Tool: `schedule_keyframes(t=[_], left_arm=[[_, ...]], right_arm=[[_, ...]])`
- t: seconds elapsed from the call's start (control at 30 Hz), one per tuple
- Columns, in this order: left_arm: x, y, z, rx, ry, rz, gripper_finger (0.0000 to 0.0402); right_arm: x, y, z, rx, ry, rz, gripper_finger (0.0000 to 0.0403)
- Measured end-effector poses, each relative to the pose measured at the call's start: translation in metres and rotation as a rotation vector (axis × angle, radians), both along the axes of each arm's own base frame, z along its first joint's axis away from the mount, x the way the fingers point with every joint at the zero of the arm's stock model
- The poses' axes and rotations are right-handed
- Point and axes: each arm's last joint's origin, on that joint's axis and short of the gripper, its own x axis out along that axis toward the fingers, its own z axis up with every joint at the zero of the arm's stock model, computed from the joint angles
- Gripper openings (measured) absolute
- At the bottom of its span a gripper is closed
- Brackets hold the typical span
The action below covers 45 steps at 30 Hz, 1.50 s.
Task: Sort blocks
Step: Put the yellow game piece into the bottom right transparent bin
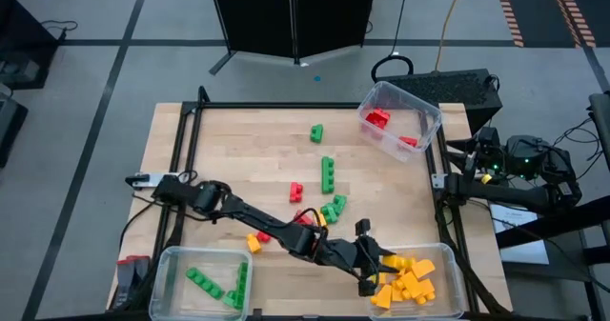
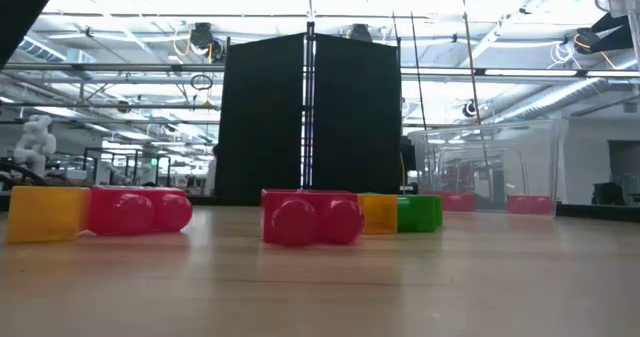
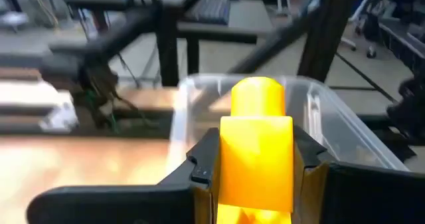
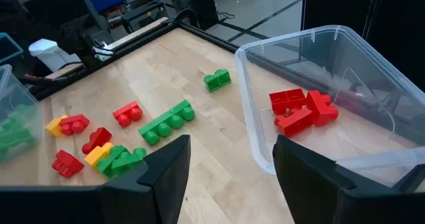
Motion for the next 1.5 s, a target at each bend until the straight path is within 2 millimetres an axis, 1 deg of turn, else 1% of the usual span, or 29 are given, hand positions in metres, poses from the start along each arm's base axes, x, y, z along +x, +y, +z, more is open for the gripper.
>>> schedule_keyframes(t=[0.07, 0.27, 0.3, 0.4, 0.53, 0.67, 0.77, 0.83, 0.87, 0.93, 1.0, 1.03, 1.1, 1.17, 1.23, 1.3, 1.37, 1.43, 1.5], left_arm=[[-0.002, -0.004, -0.004, -0.005, 0.026, -0.011, 0.0063], [-0.006, -0.014, -0.006, -0.001, 0.051, -0.057, 0.0063], [-0.007, -0.016, -0.006, -0.003, 0.054, -0.071, 0.0069], [-0.007, -0.016, -0.006, -0.015, 0.059, -0.079, 0.0110], [-0.007, -0.016, -0.007, -0.073, 0.070, -0.062, 0.0166], [-0.006, -0.015, 0.000, -0.085, 0.053, -0.061, 0.0192], [-0.005, -0.016, 0.012, -0.097, 0.020, -0.060, 0.0196], [-0.004, -0.015, 0.024, -0.108, -0.009, -0.059, 0.0196], [-0.006, -0.014, 0.034, -0.107, -0.017, -0.060, 0.0196], [-0.011, -0.011, 0.059, -0.089, -0.001, -0.057, 0.0197], [-0.025, -0.004, 0.087, -0.045, 0.081, -0.002, 0.0197], [-0.035, 0.002, 0.096, -0.035, 0.132, 0.055, 0.0197], [-0.056, 0.018, 0.106, -0.032, 0.260, 0.191, 0.0197], [-0.071, 0.034, 0.099, -0.010, 0.434, 0.310, 0.0197], [-0.083, 0.047, 0.086, -0.010, 0.605, 0.416, 0.0198], [-0.091, 0.056, 0.076, -0.066, 0.705, 0.527, 0.0198], [-0.095, 0.064, 0.068, -0.191, 0.764, 0.651, 0.0198], [-0.097, 0.072, 0.056, -0.364, 0.812, 0.802, 0.0198], [-0.095, 0.078, 0.043, -0.496, 0.809, 0.926, 0.0198]], right_arm=[[0.000, 0.000, 0.000, -0.009, 0.005, 0.004, 0.0208], [0.000, 0.000, 0.000, -0.024, 0.013, 0.012, 0.0208], [0.000, 0.000, 0.000, -0.025, 0.013, 0.012, 0.0208], [0.000, 0.000, 0.000, -0.026, 0.014, 0.013, 0.0208], [0.000, 0.000, 0.000, -0.028, 0.016, 0.014, 0.0208], [0.000, 0.000, 0.000, -0.035, 0.019, 0.017, 0.0208], [0.000, 0.000, 0.000, -0.040, 0.022, 0.019, 0.0208], [0.000, 0.000, 0.000, -0.039, 0.022, 0.019, 0.0208], [0.000, 0.000, 0.000, -0.040, 0.022, 0.019, 0.0208], [0.000, 0.000, 0.000, -0.039, 0.022, 0.020, 0.0208], [0.000, 0.000, 0.000, -0.039, 0.024, 0.020, 0.0208], [0.000, 0.000, 0.000, -0.038, 0.026, 0.020, 0.0208], [0.000, 0.000, -0.001, -0.037, 0.030, 0.023, 0.0208], [-0.001, 0.000, -0.001, -0.035, 0.037, 0.024, 0.0208], [-0.001, 0.000, -0.001, -0.035, 0.037, 0.024, 0.0208], [-0.001, 0.000, -0.001, -0.034, 0.037, 0.023, 0.0208], [-0.001, 0.000, -0.001, -0.034, 0.037, 0.023, 0.0208], [-0.001, 0.000, -0.001, -0.034, 0.037, 0.023, 0.0208], [-0.001, 0.000, -0.001, -0.033, 0.036, 0.022, 0.0208]])
